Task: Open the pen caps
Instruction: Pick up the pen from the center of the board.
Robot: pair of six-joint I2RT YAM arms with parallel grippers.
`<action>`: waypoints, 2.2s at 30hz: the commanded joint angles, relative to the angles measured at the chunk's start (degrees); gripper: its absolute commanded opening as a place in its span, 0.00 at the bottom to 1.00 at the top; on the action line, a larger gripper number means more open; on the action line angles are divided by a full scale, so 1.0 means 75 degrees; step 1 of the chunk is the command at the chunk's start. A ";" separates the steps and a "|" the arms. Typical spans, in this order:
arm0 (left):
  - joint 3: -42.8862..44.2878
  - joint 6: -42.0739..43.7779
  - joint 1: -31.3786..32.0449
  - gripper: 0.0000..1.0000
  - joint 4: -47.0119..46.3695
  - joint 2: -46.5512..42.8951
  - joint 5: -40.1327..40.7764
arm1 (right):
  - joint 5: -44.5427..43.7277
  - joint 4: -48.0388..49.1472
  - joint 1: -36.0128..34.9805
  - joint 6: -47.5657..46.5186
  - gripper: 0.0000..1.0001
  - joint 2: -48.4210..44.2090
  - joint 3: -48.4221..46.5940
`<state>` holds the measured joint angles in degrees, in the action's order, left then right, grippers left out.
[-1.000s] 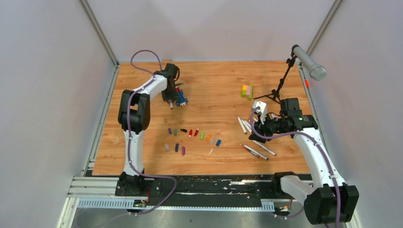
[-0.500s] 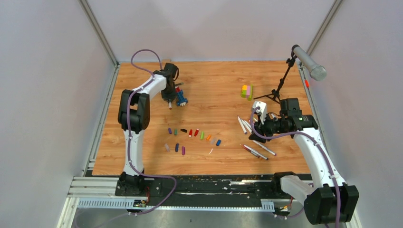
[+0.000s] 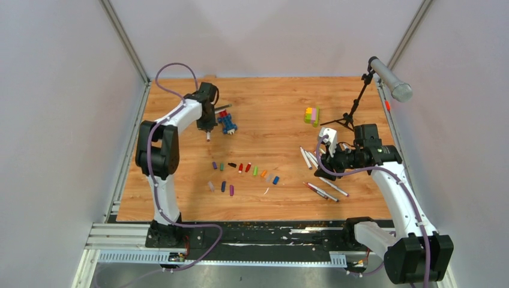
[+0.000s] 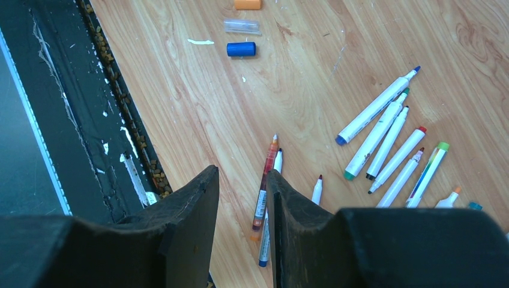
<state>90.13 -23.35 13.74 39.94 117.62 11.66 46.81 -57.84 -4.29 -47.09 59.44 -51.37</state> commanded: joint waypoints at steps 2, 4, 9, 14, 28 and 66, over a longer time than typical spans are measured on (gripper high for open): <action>-0.1100 0.0186 -0.0074 0.00 -0.0973 -0.2086 -0.0701 | 0.0238 0.0175 0.0045 -0.0236 0.36 -0.0172 0.0018; -0.1887 0.0142 -0.0074 0.00 -0.1454 -0.2772 -0.1396 | 0.0326 0.0155 0.0045 -0.0268 0.36 -0.0195 0.0024; -0.4170 -0.0446 -0.0080 0.00 -0.3611 -0.4768 -0.3644 | 0.0754 0.0184 0.0045 -0.0284 0.36 -0.0275 0.0028; -0.6430 -0.2154 -0.0009 0.00 -0.6627 -0.6650 -0.5568 | 0.1576 0.0363 0.0039 -0.0209 0.36 -0.0346 0.0069; -0.8502 -0.3841 0.3210 0.00 -1.1603 -0.8758 -0.3407 | 0.3040 0.1826 -0.1759 0.2459 0.52 0.0058 -0.1241; -0.7880 -0.3156 0.5957 0.00 -1.3250 -0.6814 -0.1000 | 0.3208 0.7327 -0.2668 0.9250 0.19 0.1149 -0.0216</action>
<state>28.84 -48.51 57.93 -56.42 66.13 2.66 70.98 -6.48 -23.97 20.47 67.79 -53.19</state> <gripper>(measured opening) 0.038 0.268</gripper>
